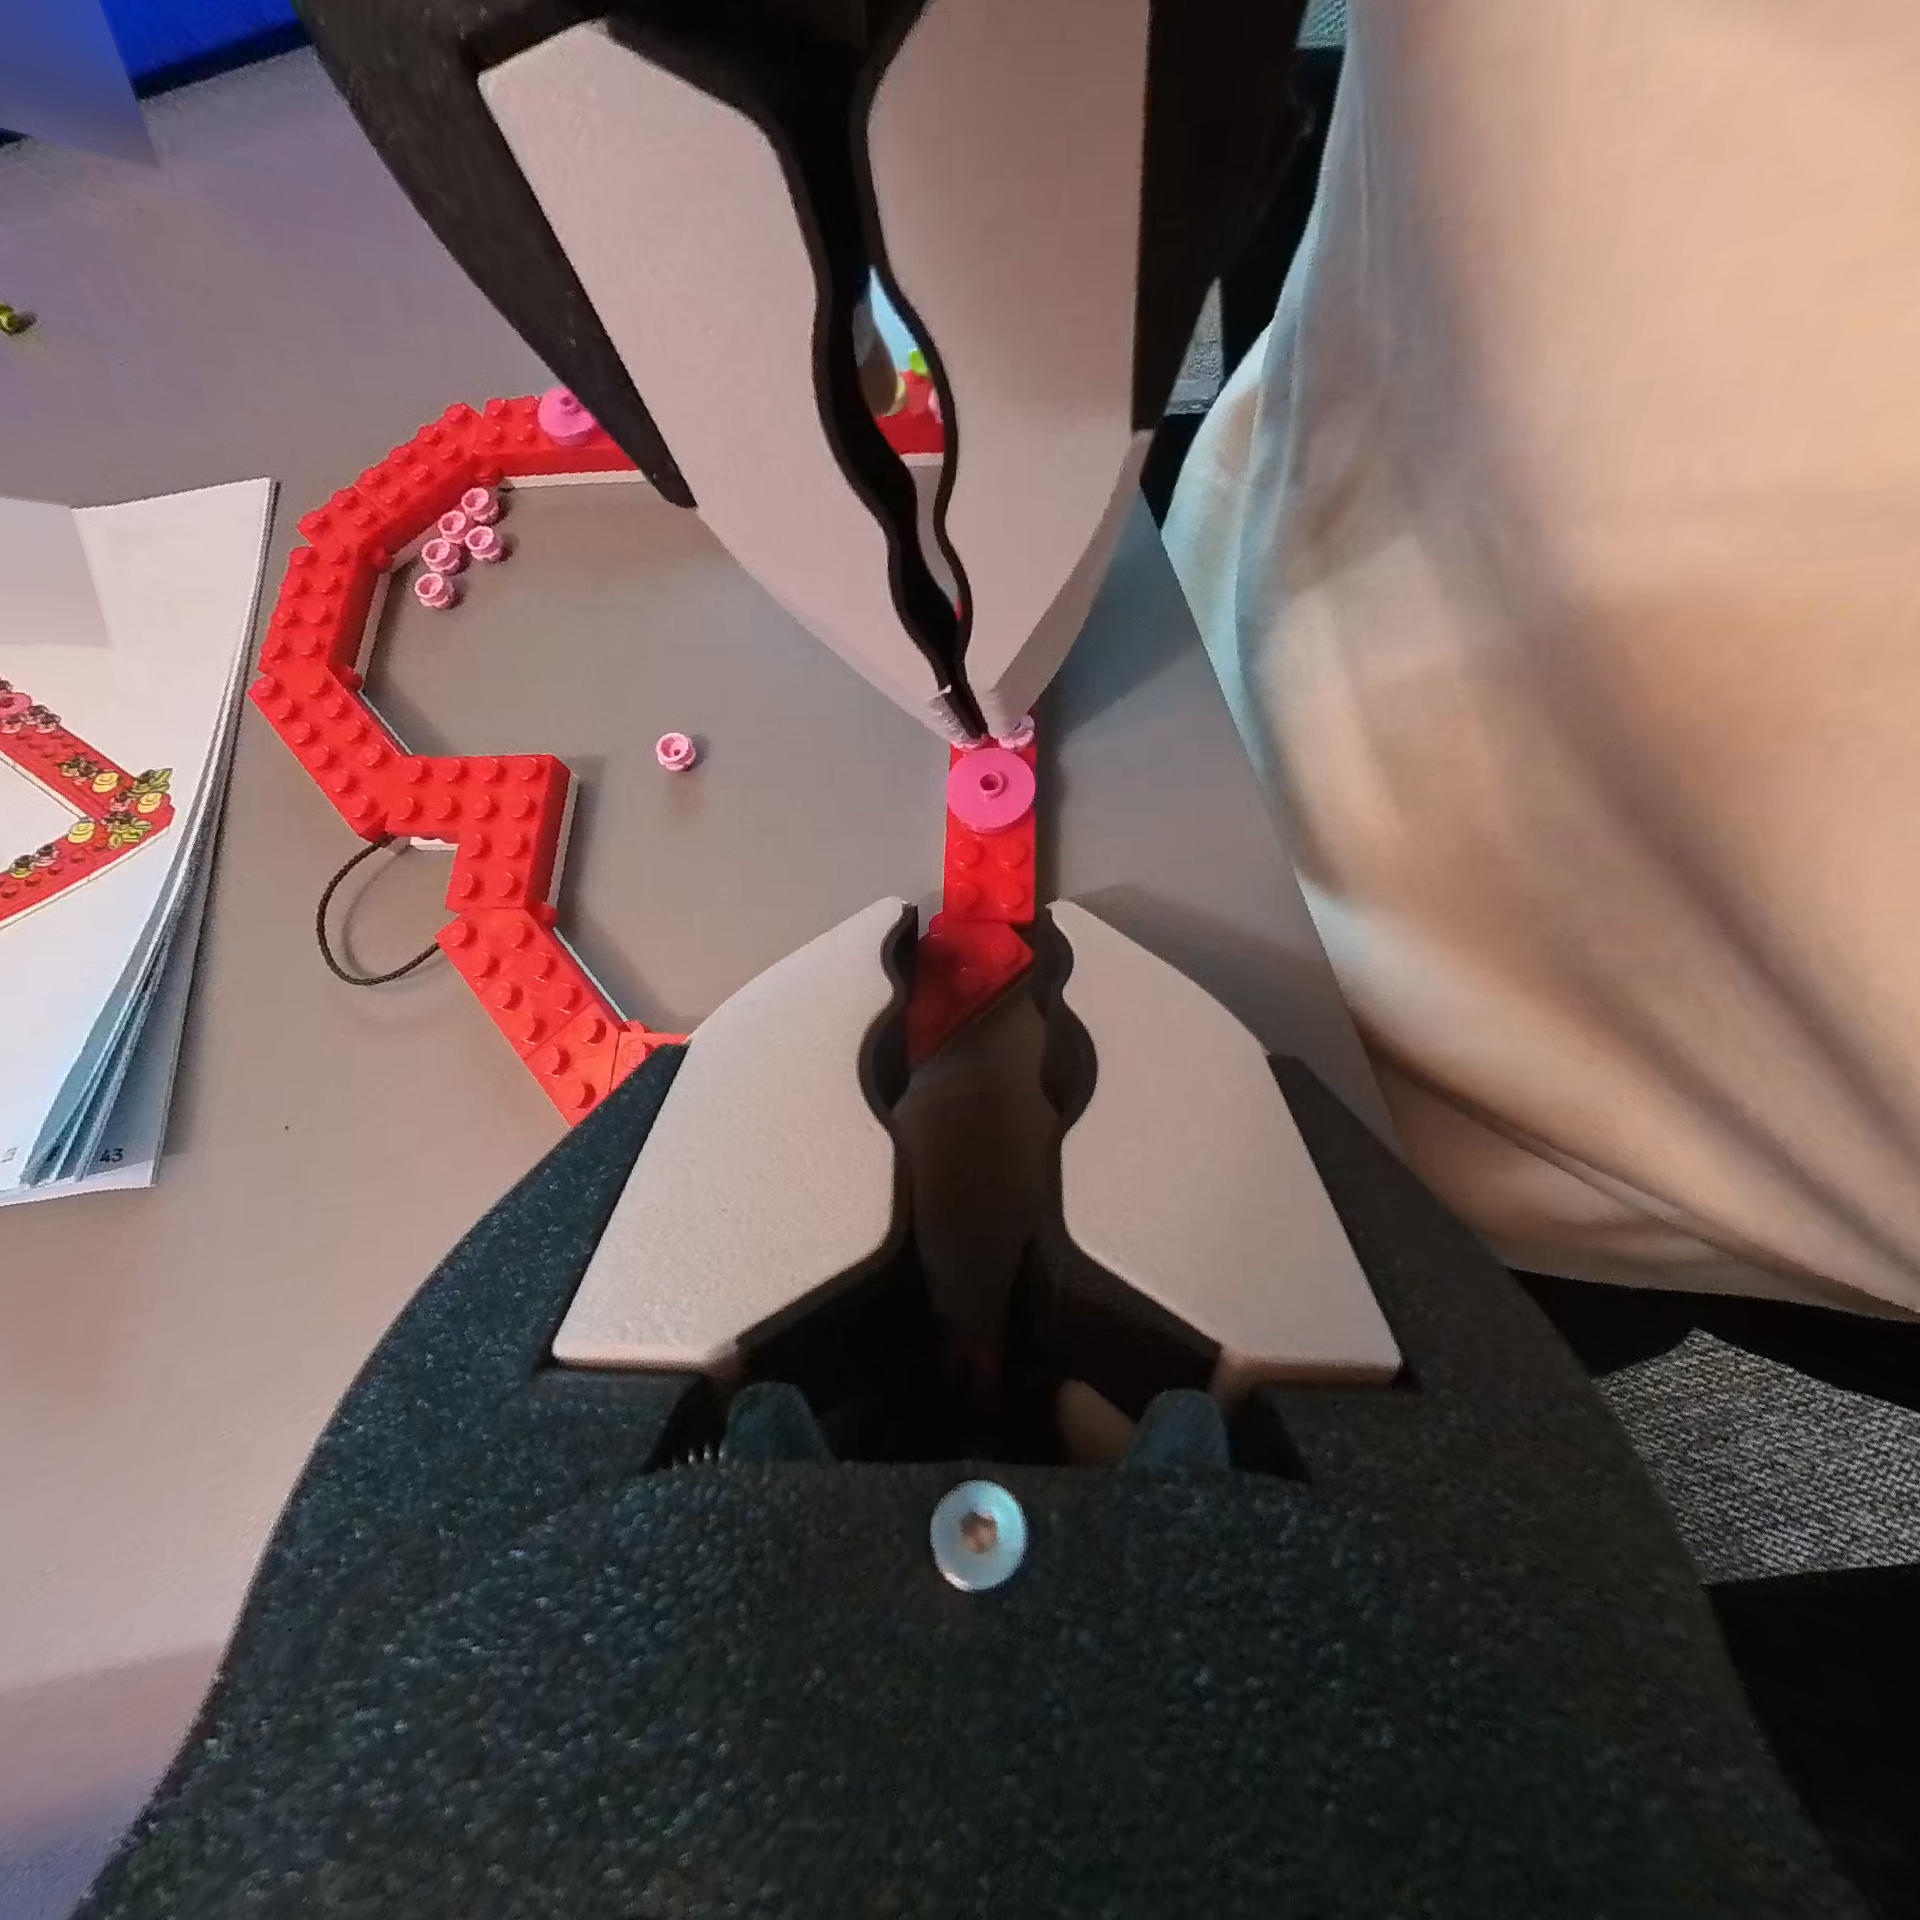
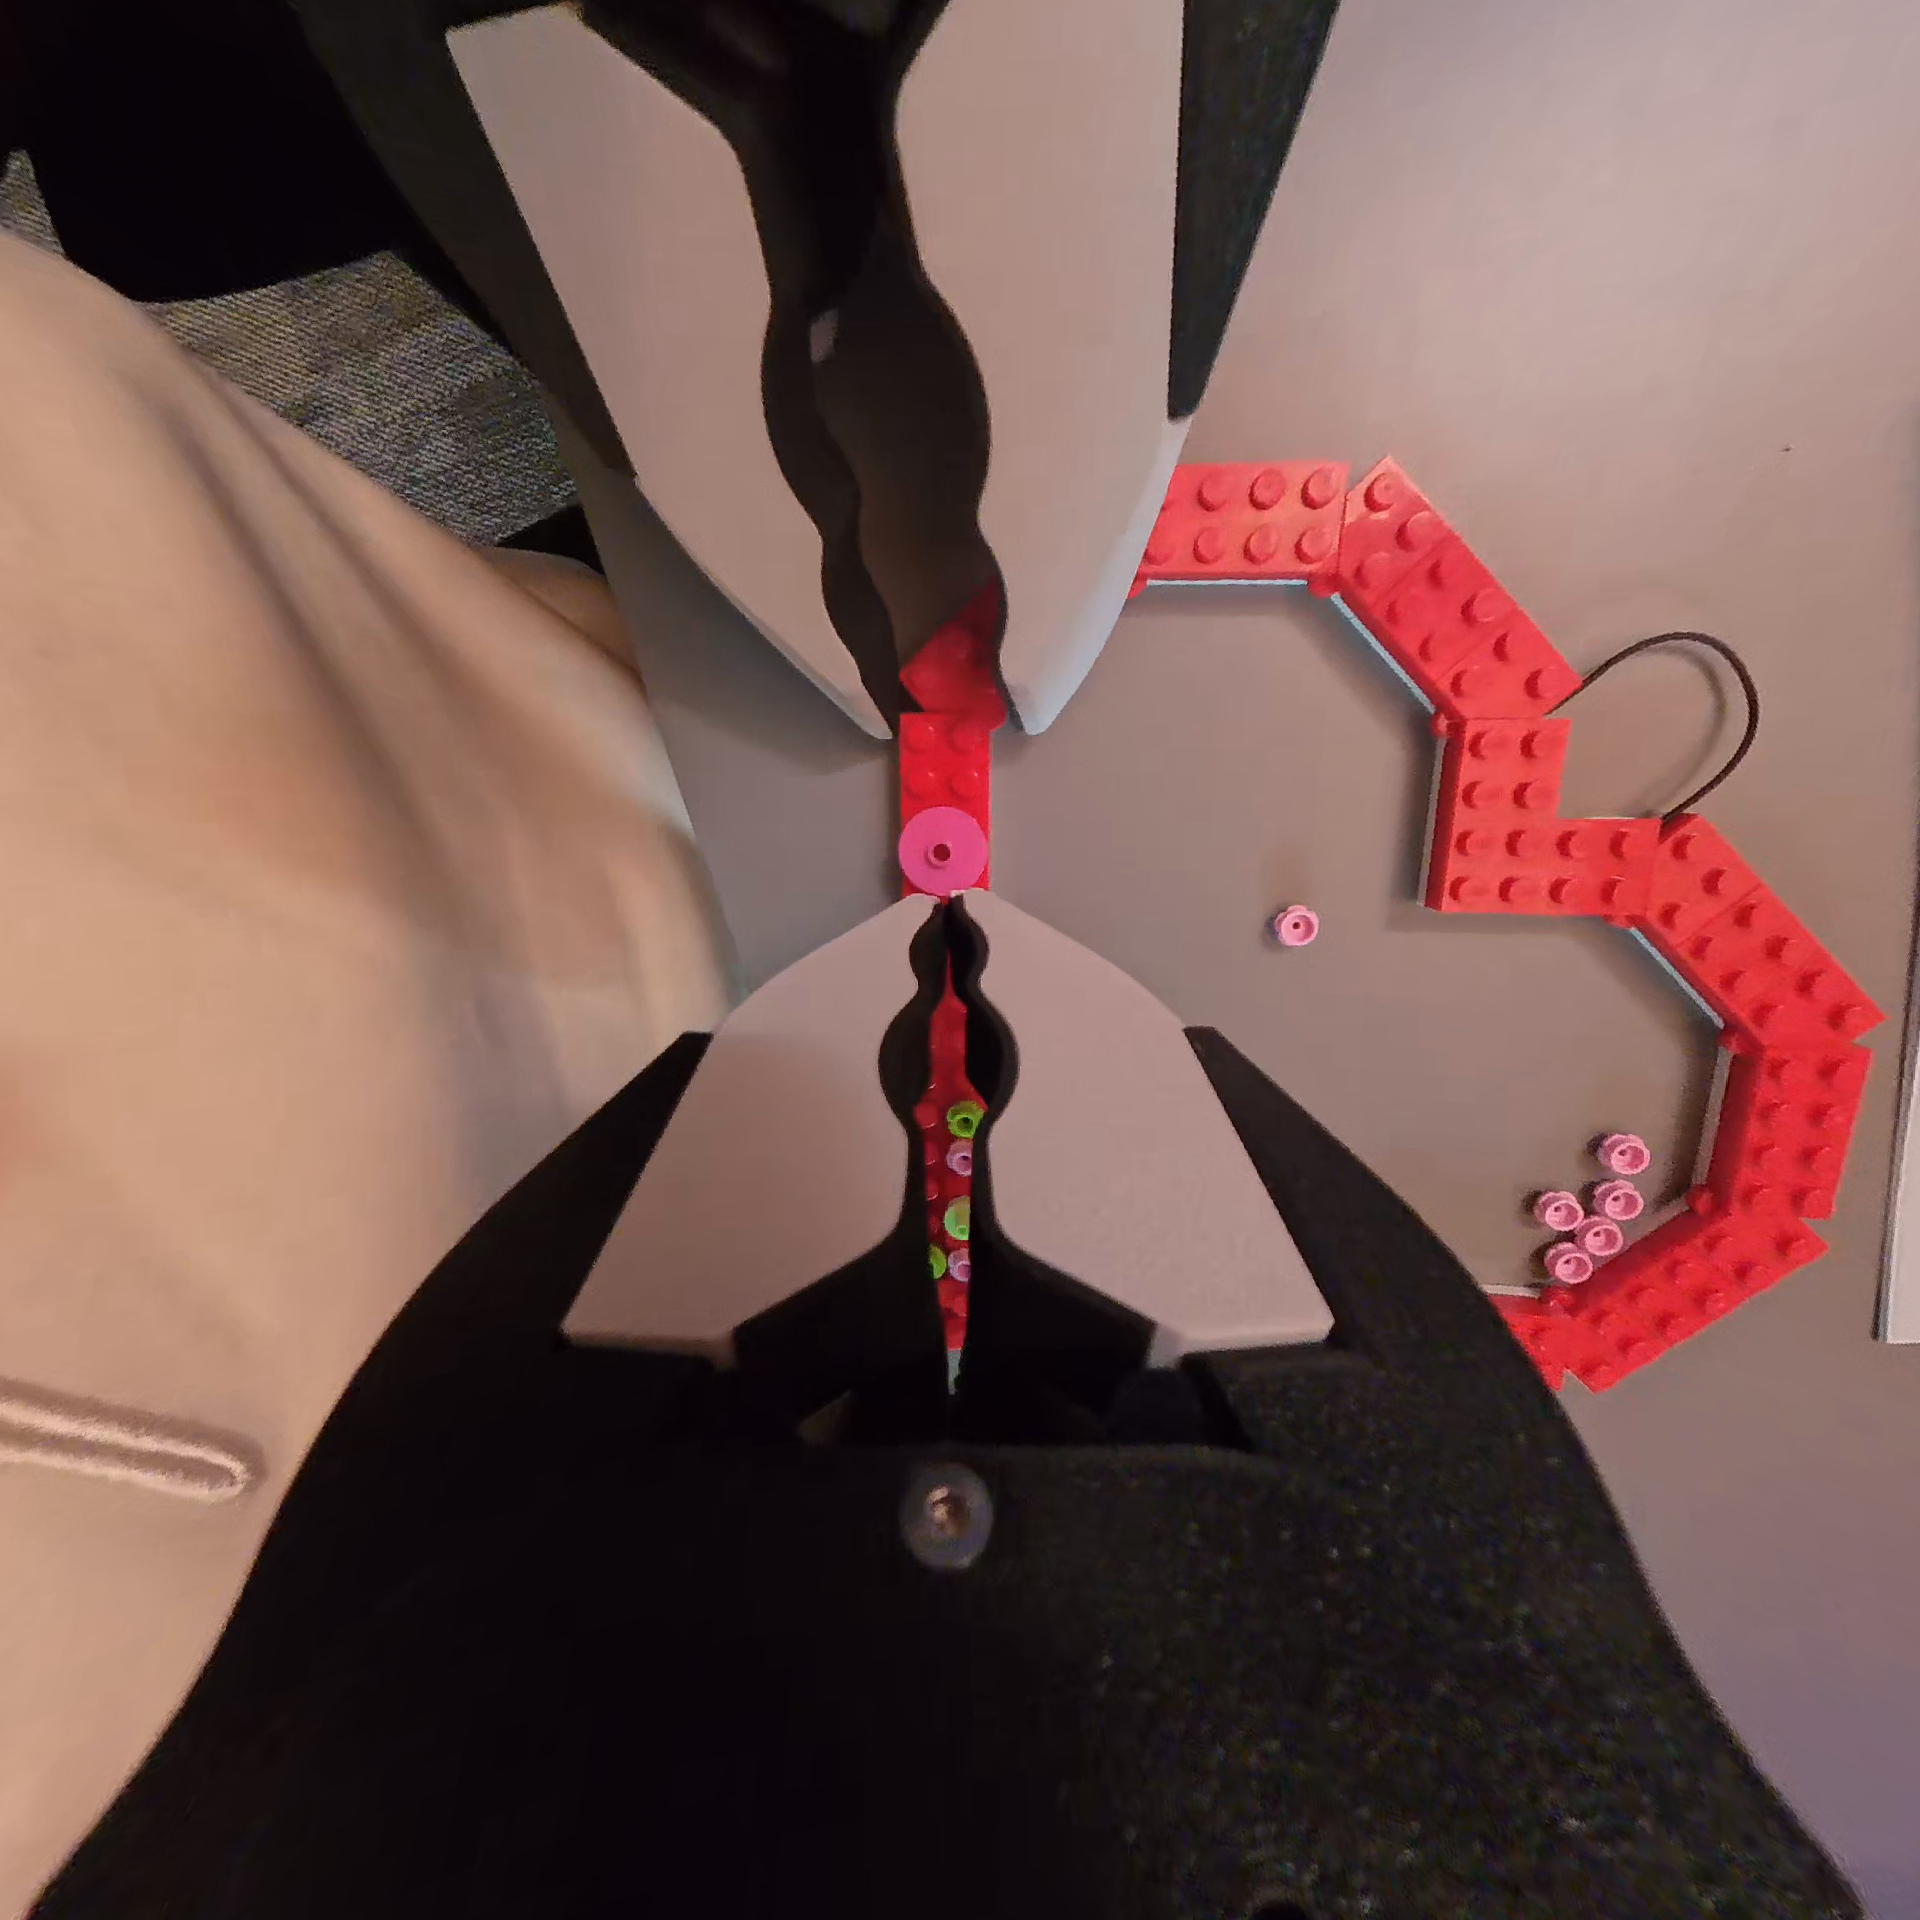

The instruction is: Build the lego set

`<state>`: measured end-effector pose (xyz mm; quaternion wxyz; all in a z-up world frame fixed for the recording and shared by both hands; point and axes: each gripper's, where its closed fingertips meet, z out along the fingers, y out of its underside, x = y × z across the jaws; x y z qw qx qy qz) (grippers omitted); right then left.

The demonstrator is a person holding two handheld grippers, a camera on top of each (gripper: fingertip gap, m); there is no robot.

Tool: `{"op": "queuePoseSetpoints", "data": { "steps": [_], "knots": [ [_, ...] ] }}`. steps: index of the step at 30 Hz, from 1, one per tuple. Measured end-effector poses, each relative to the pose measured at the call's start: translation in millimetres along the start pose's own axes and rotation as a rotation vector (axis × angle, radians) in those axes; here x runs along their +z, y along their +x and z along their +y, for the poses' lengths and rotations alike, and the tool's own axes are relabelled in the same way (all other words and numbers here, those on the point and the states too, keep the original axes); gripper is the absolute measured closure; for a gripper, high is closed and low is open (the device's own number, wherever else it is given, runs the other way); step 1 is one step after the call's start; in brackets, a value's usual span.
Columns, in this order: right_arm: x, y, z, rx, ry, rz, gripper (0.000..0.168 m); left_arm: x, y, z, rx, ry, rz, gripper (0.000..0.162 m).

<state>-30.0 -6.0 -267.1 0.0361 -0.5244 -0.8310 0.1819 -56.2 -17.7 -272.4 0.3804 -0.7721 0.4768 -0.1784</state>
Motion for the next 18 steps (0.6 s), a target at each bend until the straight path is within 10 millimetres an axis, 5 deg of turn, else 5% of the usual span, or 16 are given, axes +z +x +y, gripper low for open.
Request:
{"op": "queuePoseSetpoints", "data": {
  "steps": [18],
  "knots": [
    [-9.0,3.4,-2.3,0.003,0.196,0.039,0.168,0.6,-0.2,-0.4,0.014,0.001,-0.012,0.141]
  ]
}}
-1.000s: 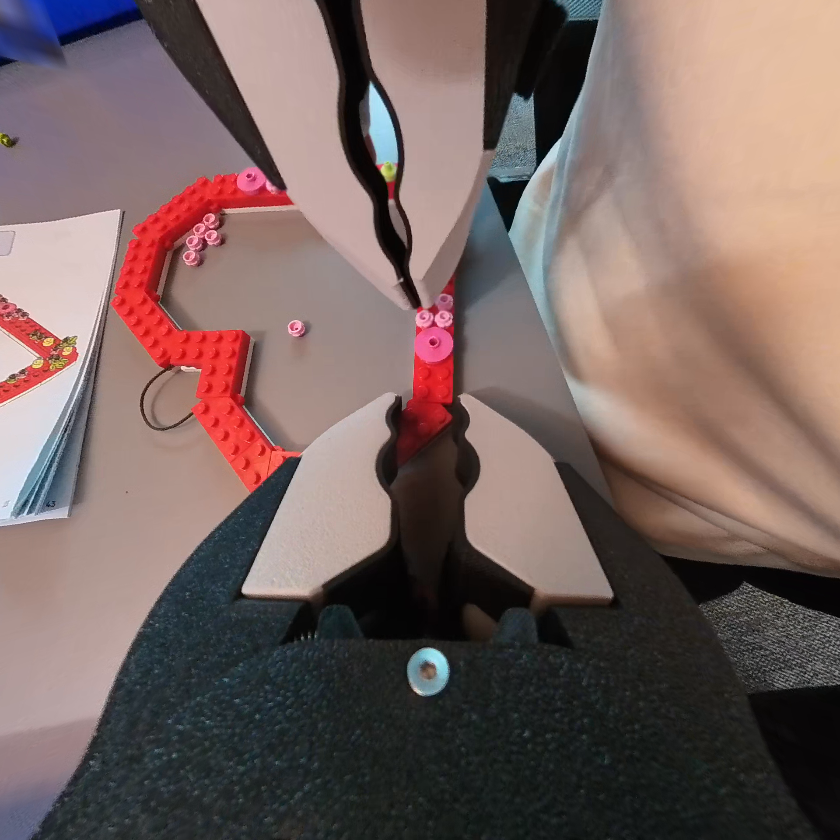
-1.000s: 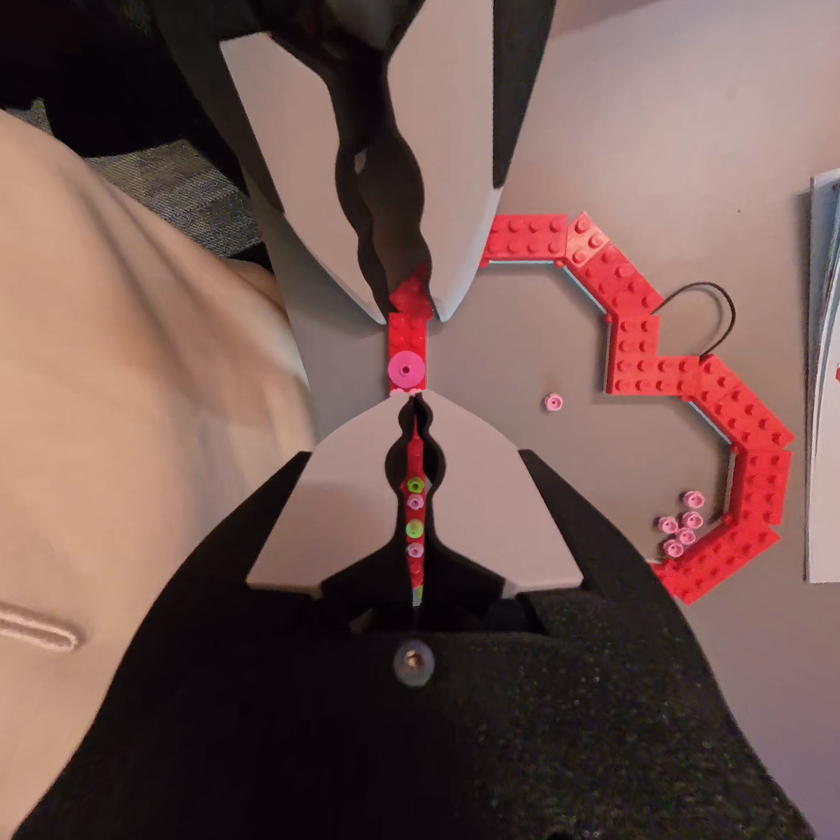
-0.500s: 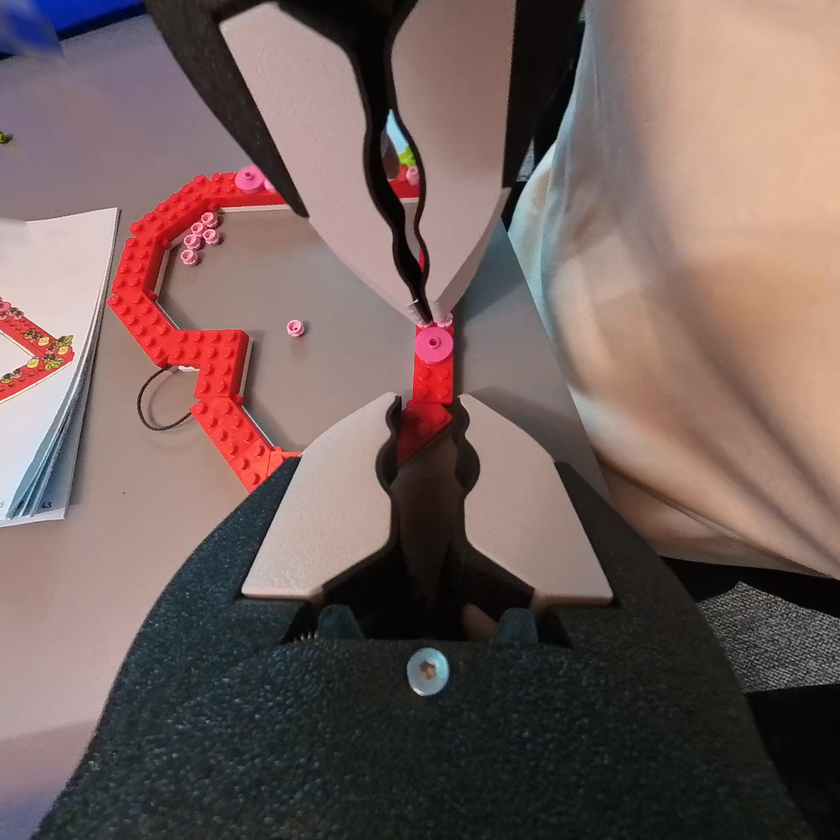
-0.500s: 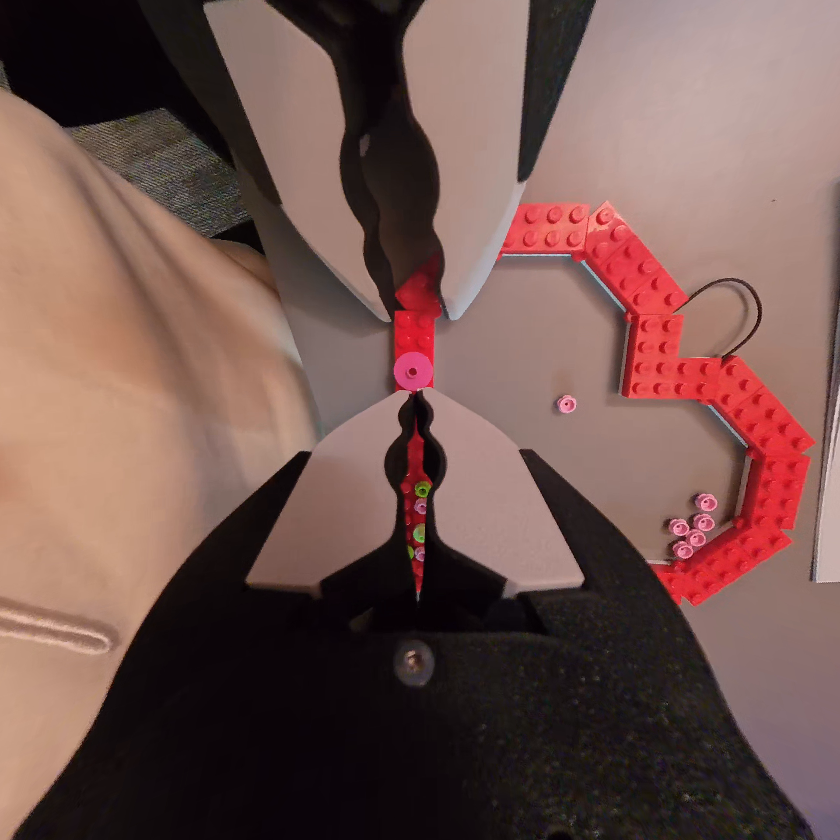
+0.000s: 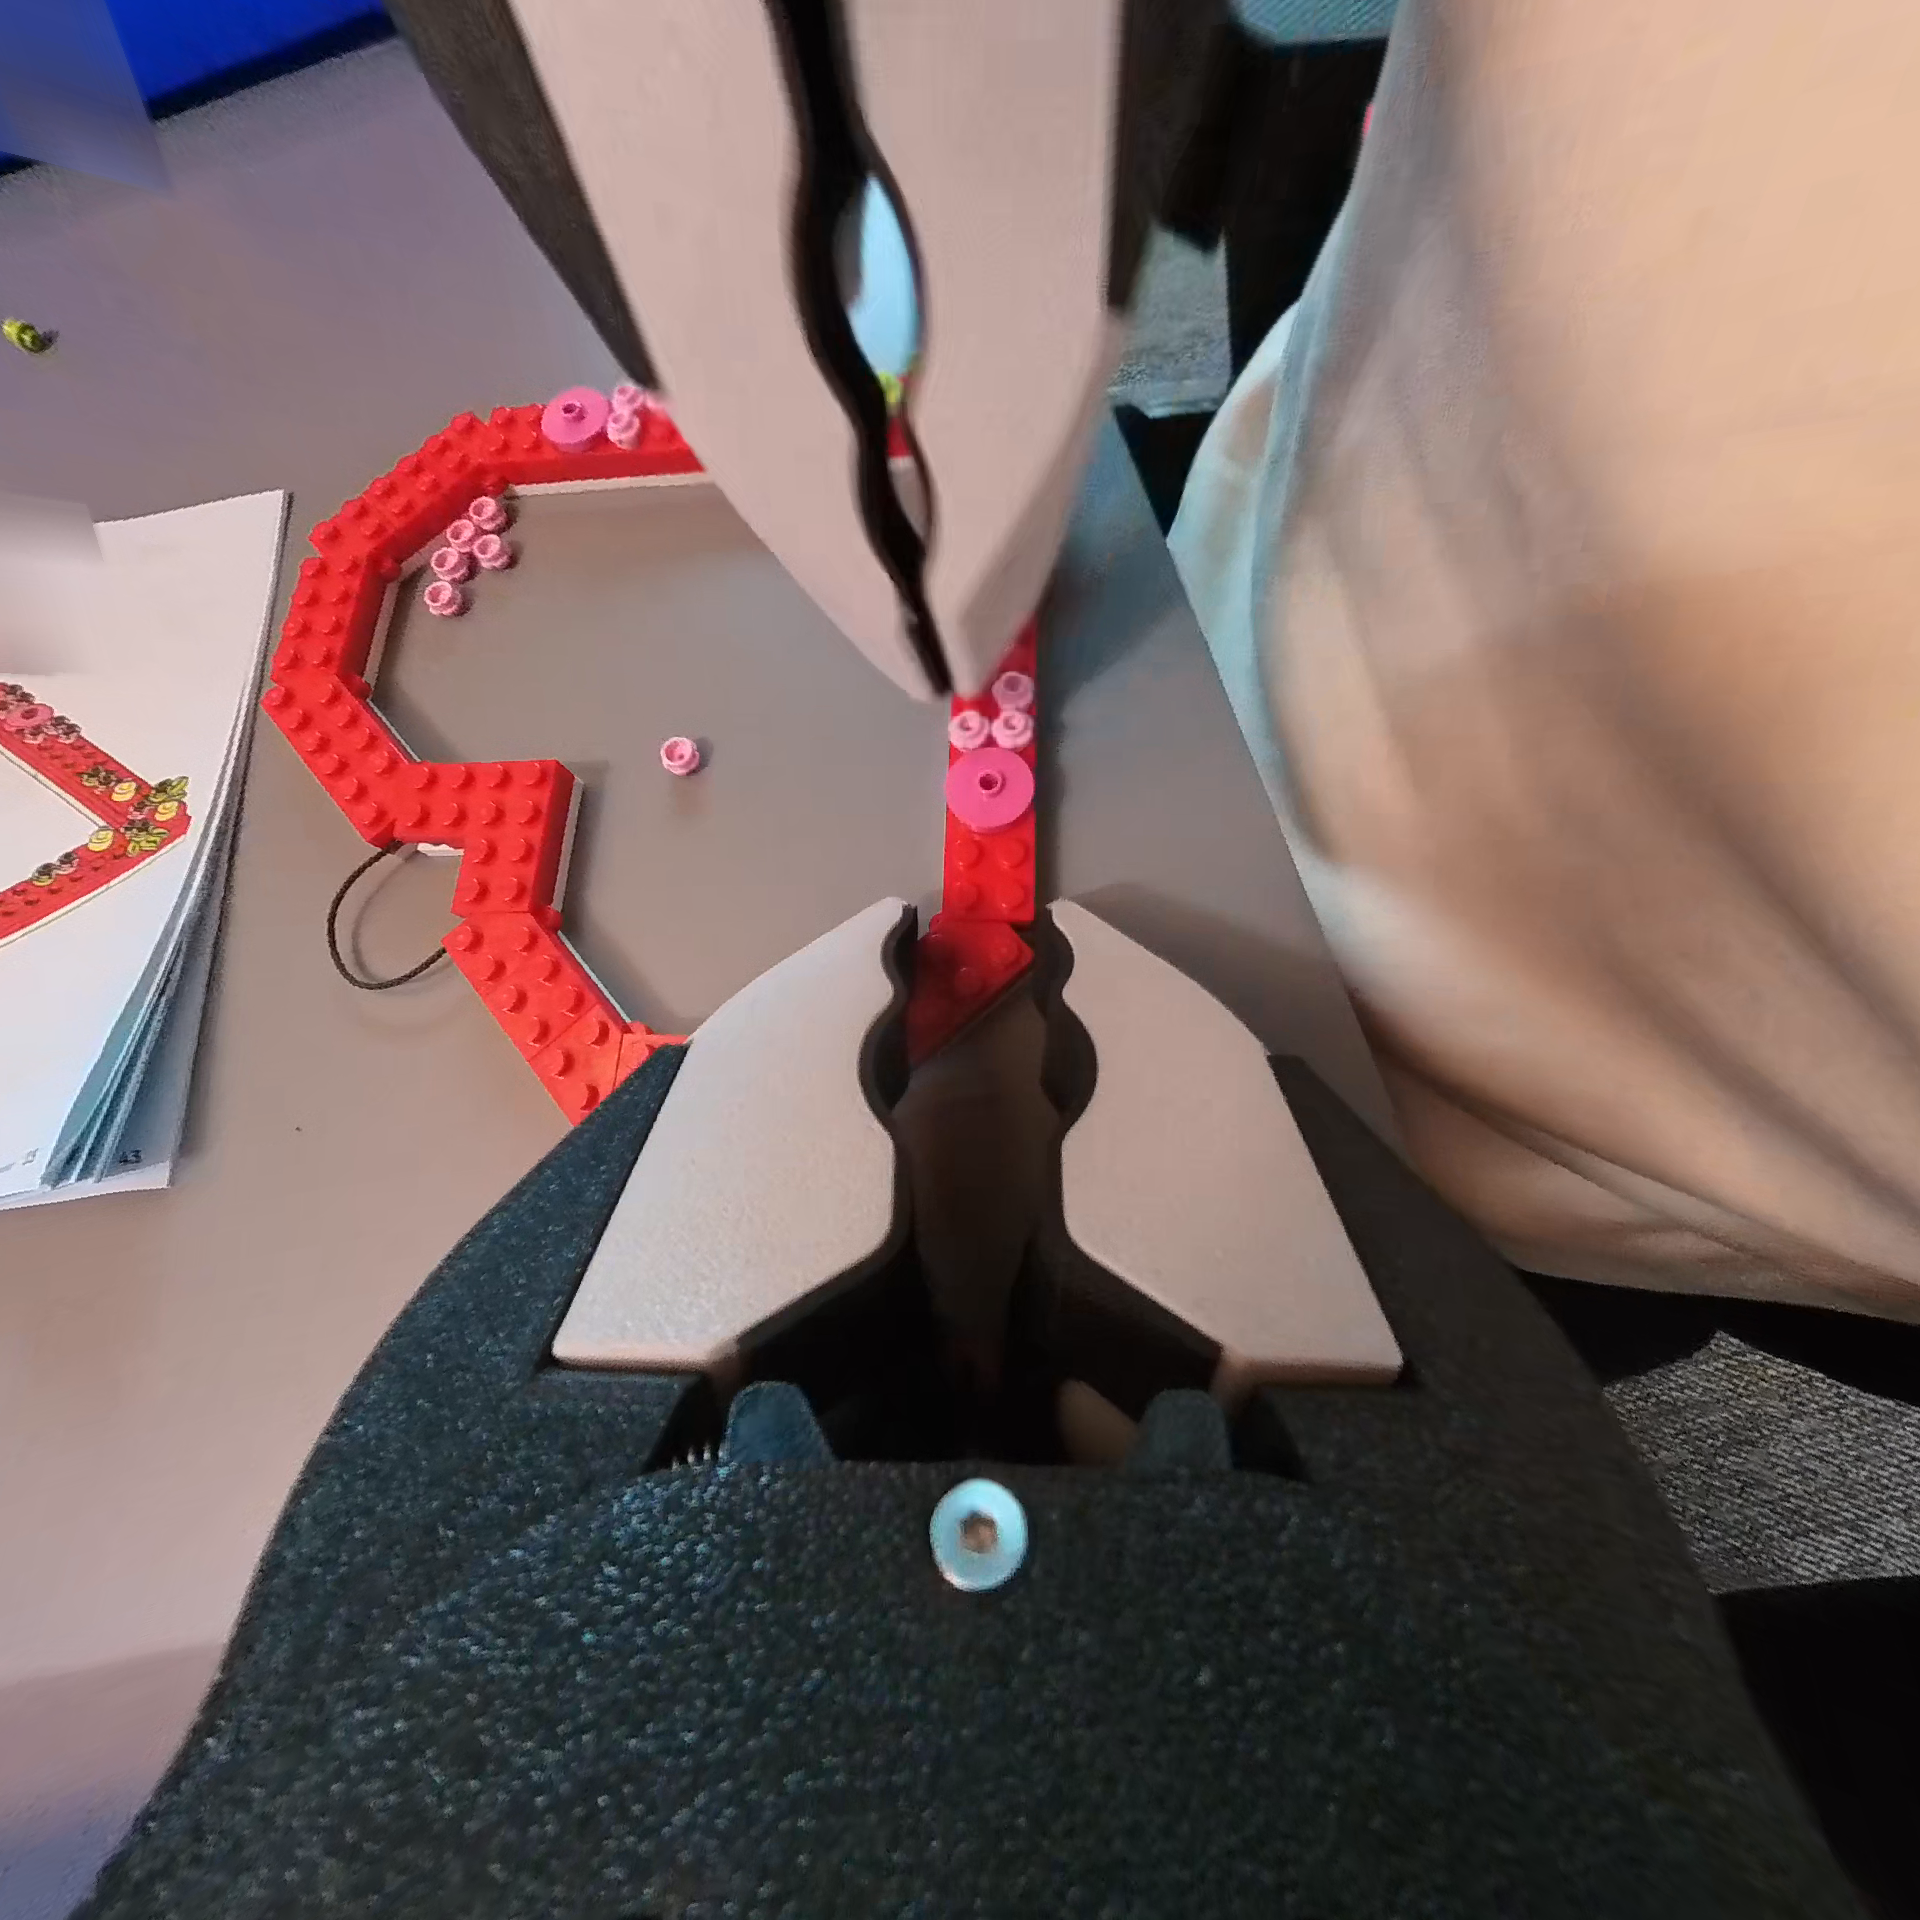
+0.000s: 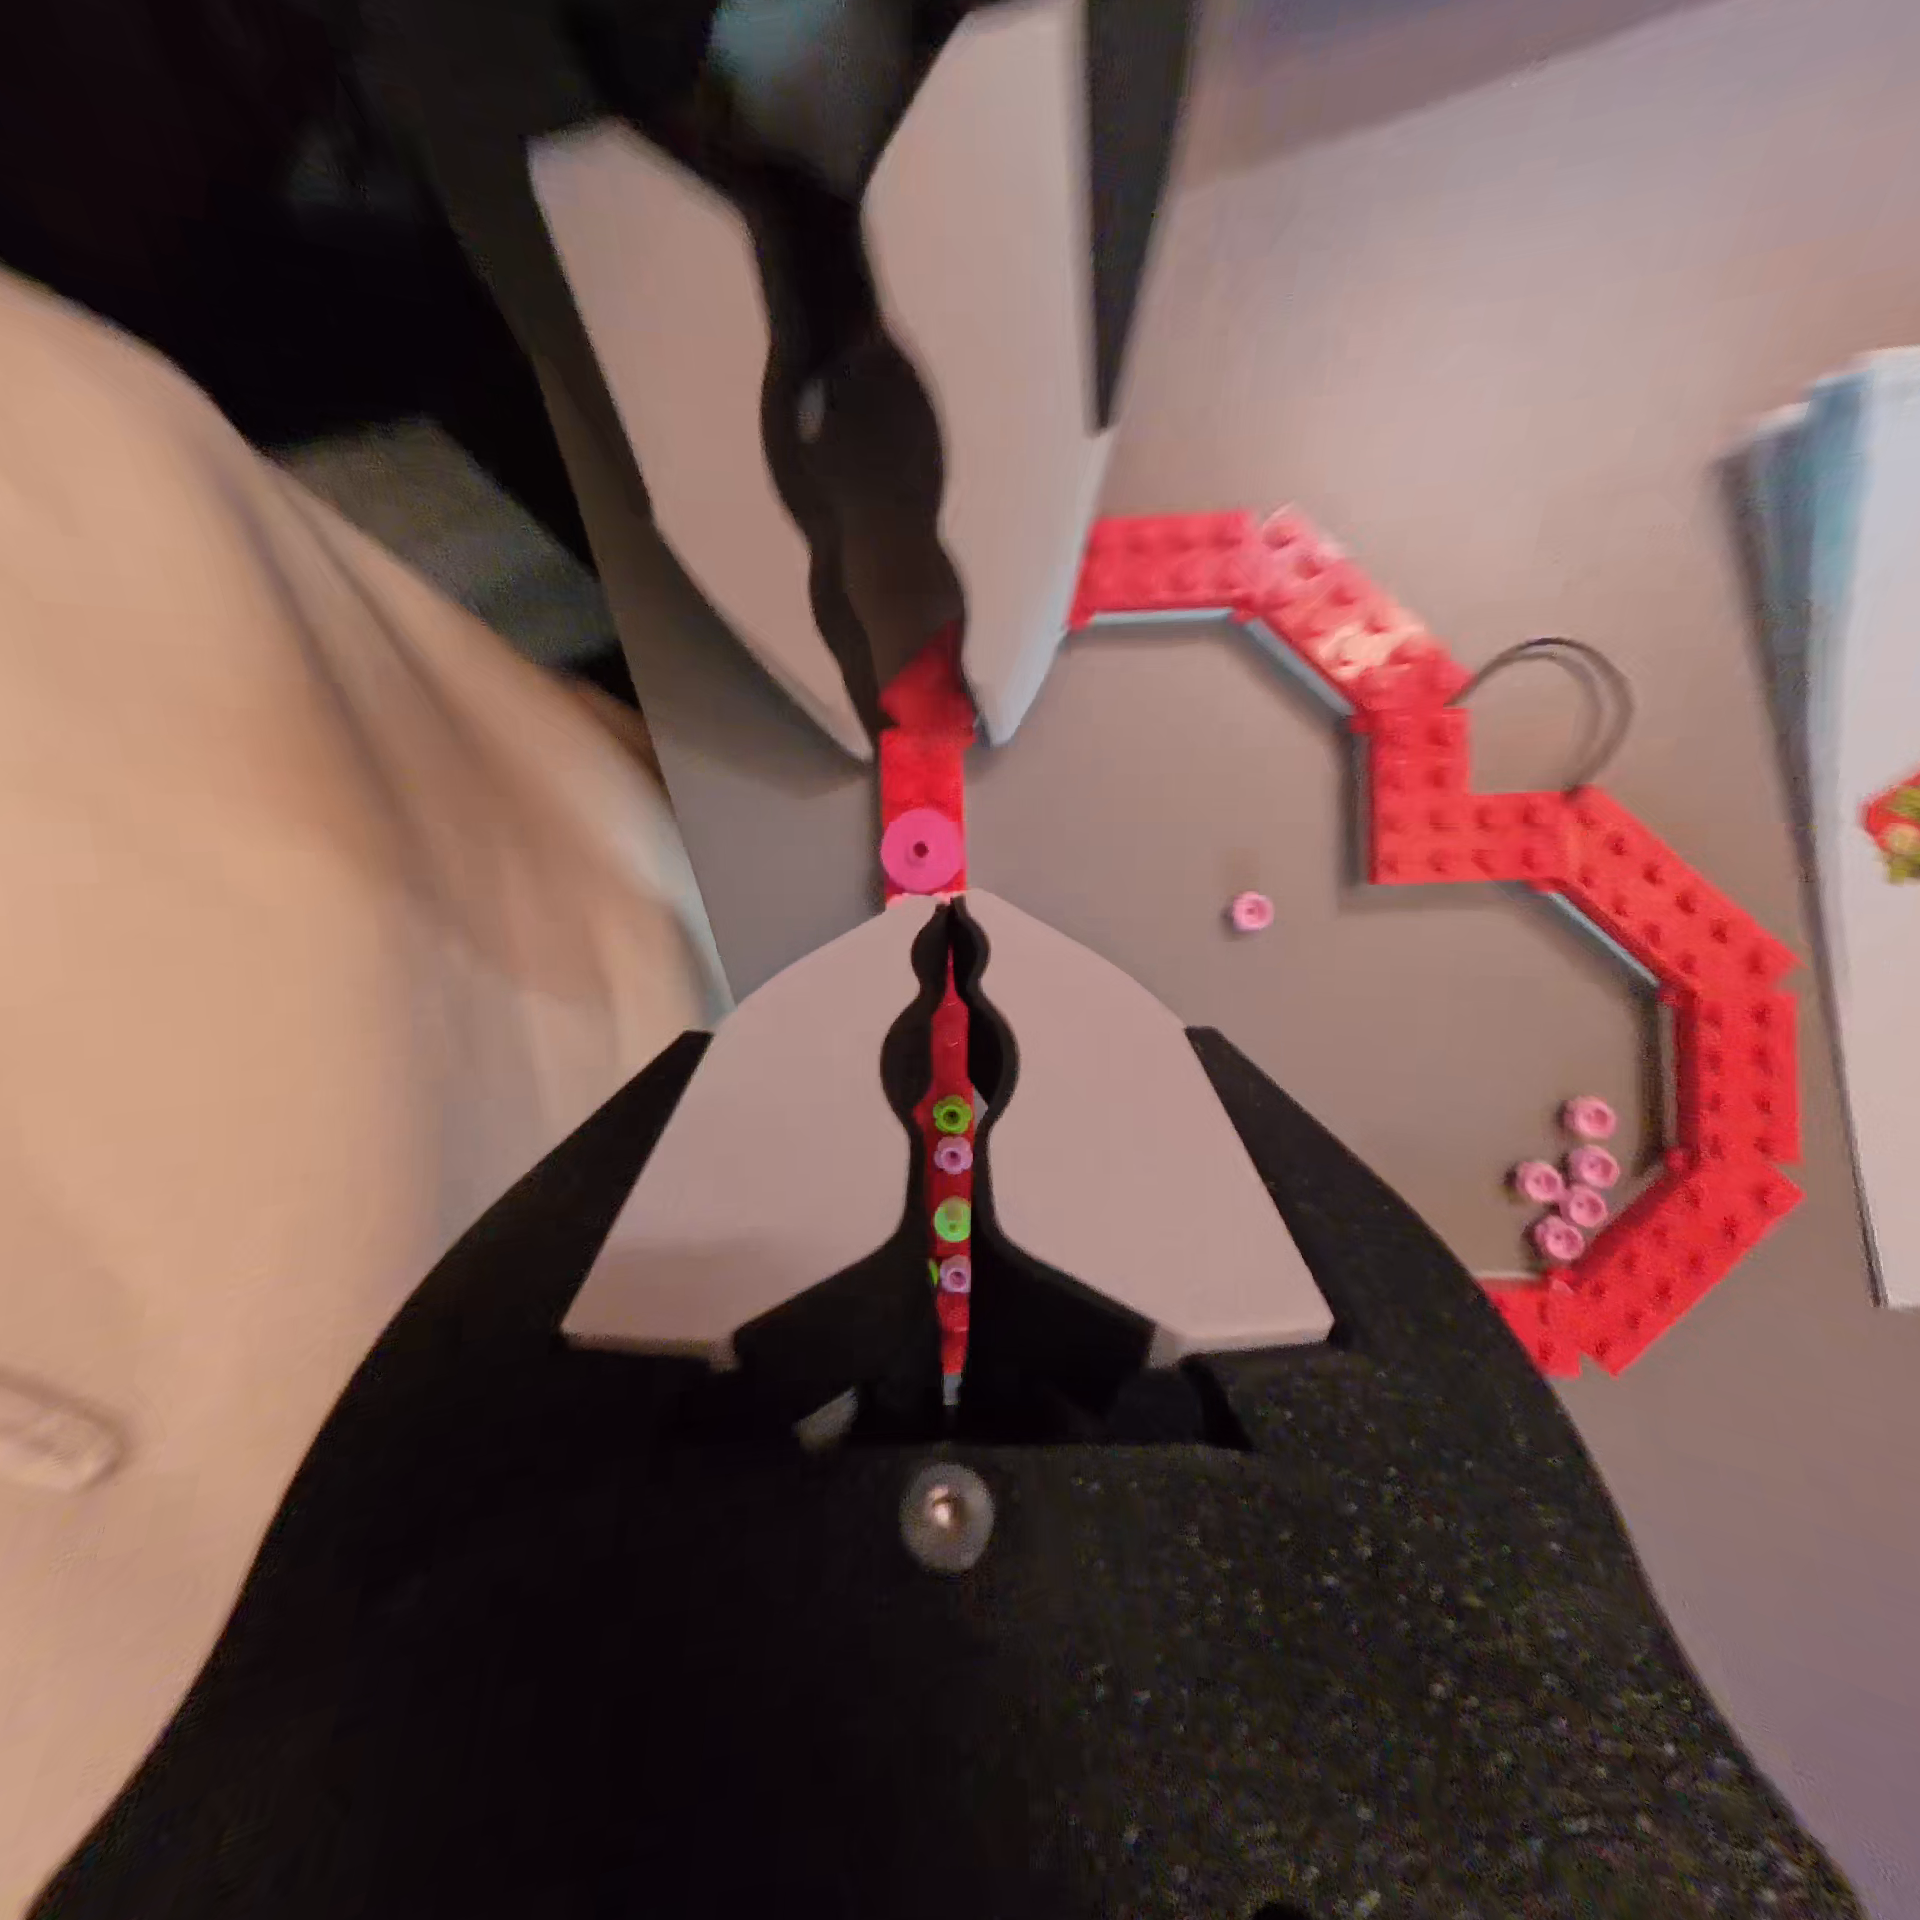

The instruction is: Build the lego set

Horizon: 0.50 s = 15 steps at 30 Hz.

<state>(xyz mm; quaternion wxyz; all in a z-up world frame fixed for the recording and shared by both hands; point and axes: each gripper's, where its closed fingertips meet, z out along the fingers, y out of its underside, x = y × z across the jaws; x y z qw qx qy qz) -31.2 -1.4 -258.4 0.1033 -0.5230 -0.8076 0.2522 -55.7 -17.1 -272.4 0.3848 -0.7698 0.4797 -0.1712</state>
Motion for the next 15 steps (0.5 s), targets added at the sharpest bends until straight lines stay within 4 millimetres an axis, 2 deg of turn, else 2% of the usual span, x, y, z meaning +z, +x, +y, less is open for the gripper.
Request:
{"op": "queuePoseSetpoints", "data": {
  "steps": [3,5,10,15],
  "knots": [
    [-42.1,9.2,-23.1,0.074,0.267,-0.012,0.168,1.8,-1.3,-1.7,0.017,0.002,-0.023,0.142],
    [-61.6,25.2,-14.0,0.106,0.313,0.063,0.168,5.1,-3.2,-3.4,0.048,-0.003,-0.050,0.142],
    [-69.0,51.5,33.4,0.176,0.235,0.190,0.167,11.0,-10.5,-8.4,0.093,0.002,-0.093,0.144],
    [-69.9,62.7,46.4,0.244,0.294,0.186,0.163,11.3,-22.7,-9.1,0.100,0.000,-0.152,0.137]
  ]
}}
